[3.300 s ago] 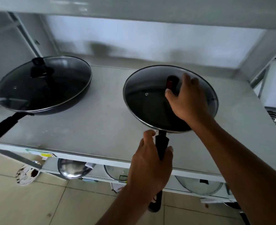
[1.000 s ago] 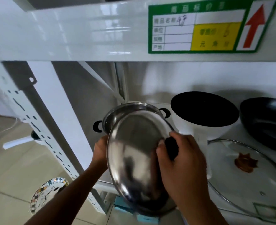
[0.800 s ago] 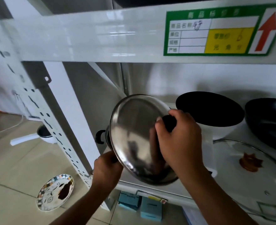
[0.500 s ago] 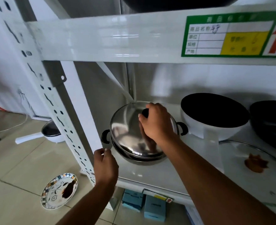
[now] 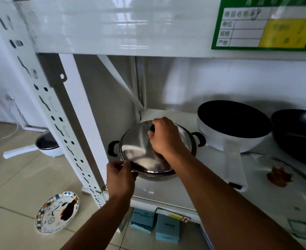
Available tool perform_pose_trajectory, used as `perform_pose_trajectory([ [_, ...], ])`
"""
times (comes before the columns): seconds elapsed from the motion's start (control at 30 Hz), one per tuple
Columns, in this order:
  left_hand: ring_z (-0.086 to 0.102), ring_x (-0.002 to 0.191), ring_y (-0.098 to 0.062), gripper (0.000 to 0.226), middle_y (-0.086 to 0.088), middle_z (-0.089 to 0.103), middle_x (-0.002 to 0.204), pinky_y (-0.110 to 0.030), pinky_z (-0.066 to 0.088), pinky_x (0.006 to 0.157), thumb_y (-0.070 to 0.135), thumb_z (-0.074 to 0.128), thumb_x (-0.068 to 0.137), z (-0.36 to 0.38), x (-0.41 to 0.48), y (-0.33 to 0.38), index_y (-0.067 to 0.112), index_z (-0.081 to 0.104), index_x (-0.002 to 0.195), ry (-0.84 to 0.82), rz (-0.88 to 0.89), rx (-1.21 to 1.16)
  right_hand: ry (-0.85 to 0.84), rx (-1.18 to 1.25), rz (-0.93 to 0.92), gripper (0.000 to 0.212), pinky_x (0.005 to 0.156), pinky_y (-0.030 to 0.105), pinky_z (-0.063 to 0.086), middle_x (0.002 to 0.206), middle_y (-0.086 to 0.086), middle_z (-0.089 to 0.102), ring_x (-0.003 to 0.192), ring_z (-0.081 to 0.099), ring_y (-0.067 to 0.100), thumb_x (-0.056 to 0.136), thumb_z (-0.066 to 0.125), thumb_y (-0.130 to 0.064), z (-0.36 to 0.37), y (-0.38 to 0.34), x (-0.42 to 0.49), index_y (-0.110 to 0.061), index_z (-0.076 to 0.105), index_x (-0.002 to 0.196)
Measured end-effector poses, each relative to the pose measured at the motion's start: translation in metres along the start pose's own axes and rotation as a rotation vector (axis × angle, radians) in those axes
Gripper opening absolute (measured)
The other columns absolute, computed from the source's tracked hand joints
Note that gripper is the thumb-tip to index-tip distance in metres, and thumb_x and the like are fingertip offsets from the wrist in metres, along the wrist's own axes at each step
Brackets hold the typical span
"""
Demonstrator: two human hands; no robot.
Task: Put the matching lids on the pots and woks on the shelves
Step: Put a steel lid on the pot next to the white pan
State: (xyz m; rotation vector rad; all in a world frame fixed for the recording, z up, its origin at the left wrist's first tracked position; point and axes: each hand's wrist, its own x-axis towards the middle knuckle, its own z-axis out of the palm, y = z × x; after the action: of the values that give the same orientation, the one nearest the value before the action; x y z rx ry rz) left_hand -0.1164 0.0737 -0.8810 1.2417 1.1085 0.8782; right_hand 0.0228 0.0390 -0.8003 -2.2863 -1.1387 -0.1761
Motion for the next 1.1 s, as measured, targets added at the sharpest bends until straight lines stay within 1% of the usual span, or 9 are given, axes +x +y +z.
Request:
perform_pose_trajectory([
  [0.13, 0.06, 0.059, -0.012, 0.028, -0.018, 0.07, 0.088, -0.019, 0.045, 0.049, 0.022, 0.055, 0.088, 0.003, 0.004, -0.005, 0.0, 0.063, 0.102, 0.021, 0.016, 0.061, -0.018, 0.001, -0.011, 0.019, 0.081, 0.034, 0.042, 0.107, 0.014, 0.061, 0.101, 0.058, 0.031, 0.093, 0.059, -0.02, -0.004, -0.001, -0.005, -0.004, 0.063, 0.102],
  [0.27, 0.061, 0.062, -0.019, 0.032, -0.016, 0.071, 0.08, -0.033, 0.048, 0.063, 0.028, 0.056, 0.082, 0.006, 0.011, -0.003, 0.002, 0.064, 0.099, 0.059, 0.024, 0.076, -0.027, 0.03, 0.003, 0.019, 0.083, 0.035, 0.043, 0.107, 0.014, 0.061, 0.102, 0.058, 0.031, 0.092, 0.059, -0.021, -0.008, -0.001, -0.004, -0.004, 0.062, 0.101],
  [0.37, 0.059, 0.063, -0.022, 0.038, -0.016, 0.069, 0.079, -0.035, 0.046, 0.062, 0.031, 0.055, 0.078, 0.007, 0.021, -0.006, 0.0, 0.063, 0.098, 0.083, 0.019, 0.079, 0.013, 0.066, 0.018, 0.02, 0.083, 0.032, 0.043, 0.111, 0.013, 0.062, 0.105, 0.059, 0.029, 0.093, 0.057, -0.019, -0.009, 0.0, -0.009, -0.006, 0.062, 0.106],
  [0.6, 0.057, 0.067, -0.029, 0.031, -0.027, 0.066, 0.091, -0.033, 0.044, 0.061, 0.028, 0.054, 0.083, 0.015, 0.025, -0.006, 0.001, 0.061, 0.097, 0.129, 0.049, 0.095, 0.014, 0.029, 0.047, 0.024, 0.081, 0.034, 0.041, 0.119, 0.017, 0.056, 0.11, 0.056, 0.031, 0.097, 0.05, -0.015, -0.007, 0.0, -0.013, -0.005, 0.056, 0.117],
  [0.73, 0.064, 0.092, -0.041, 0.035, -0.02, 0.068, 0.097, -0.046, 0.051, 0.077, 0.034, 0.052, 0.082, 0.019, 0.015, 0.002, 0.006, 0.061, 0.101, 0.168, 0.026, 0.164, -0.05, 0.007, 0.026, 0.025, 0.087, 0.035, 0.044, 0.119, 0.019, 0.058, 0.11, 0.057, 0.032, 0.093, 0.054, -0.01, -0.016, -0.001, -0.01, -0.002, 0.057, 0.116],
  [0.8, 0.058, 0.098, -0.032, 0.033, -0.011, 0.061, 0.108, -0.043, 0.047, 0.09, 0.031, 0.054, 0.086, 0.023, -0.002, 0.015, 0.007, 0.056, 0.109, 0.242, 0.093, 0.225, -0.048, 0.023, 0.021, 0.032, 0.082, 0.032, 0.042, 0.124, 0.018, 0.053, 0.11, 0.057, 0.032, 0.094, 0.055, -0.019, -0.027, -0.003, -0.018, -0.005, 0.052, 0.123],
  [0.87, 0.051, 0.099, -0.028, 0.024, -0.01, 0.051, 0.11, -0.038, 0.042, 0.089, 0.022, 0.054, 0.091, 0.03, -0.024, 0.029, 0.01, 0.051, 0.112, 0.26, 0.293, 0.263, 0.018, 0.035, 0.01, 0.037, 0.078, 0.03, 0.04, 0.129, 0.015, 0.049, 0.11, 0.058, 0.031, 0.095, 0.054, -0.027, -0.046, 0.001, -0.031, -0.008, 0.05, 0.127],
  [1.0, 0.059, 0.078, -0.017, 0.008, -0.001, 0.06, 0.088, -0.039, 0.051, 0.07, 0.022, 0.054, 0.091, 0.065, -0.073, 0.059, 0.025, 0.051, 0.098, -0.06, 0.546, 0.191, 0.359, 0.148, -0.02, 0.03, 0.076, 0.028, 0.044, 0.112, 0.01, 0.062, 0.092, 0.062, 0.025, 0.089, 0.058, -0.028, -0.106, 0.043, -0.064, -0.01, 0.063, 0.112],
  [1.1, 0.061, 0.079, -0.013, 0.018, 0.004, 0.064, 0.09, -0.038, 0.053, 0.071, 0.039, 0.056, 0.087, 0.1, -0.106, 0.071, 0.025, 0.056, 0.099, -0.343, 0.63, 0.305, 0.427, 0.086, 0.144, 0.018, 0.073, 0.031, 0.047, 0.098, 0.004, 0.065, 0.082, 0.062, 0.021, 0.088, 0.058, -0.029, -0.141, 0.113, -0.091, -0.016, 0.065, 0.099],
])
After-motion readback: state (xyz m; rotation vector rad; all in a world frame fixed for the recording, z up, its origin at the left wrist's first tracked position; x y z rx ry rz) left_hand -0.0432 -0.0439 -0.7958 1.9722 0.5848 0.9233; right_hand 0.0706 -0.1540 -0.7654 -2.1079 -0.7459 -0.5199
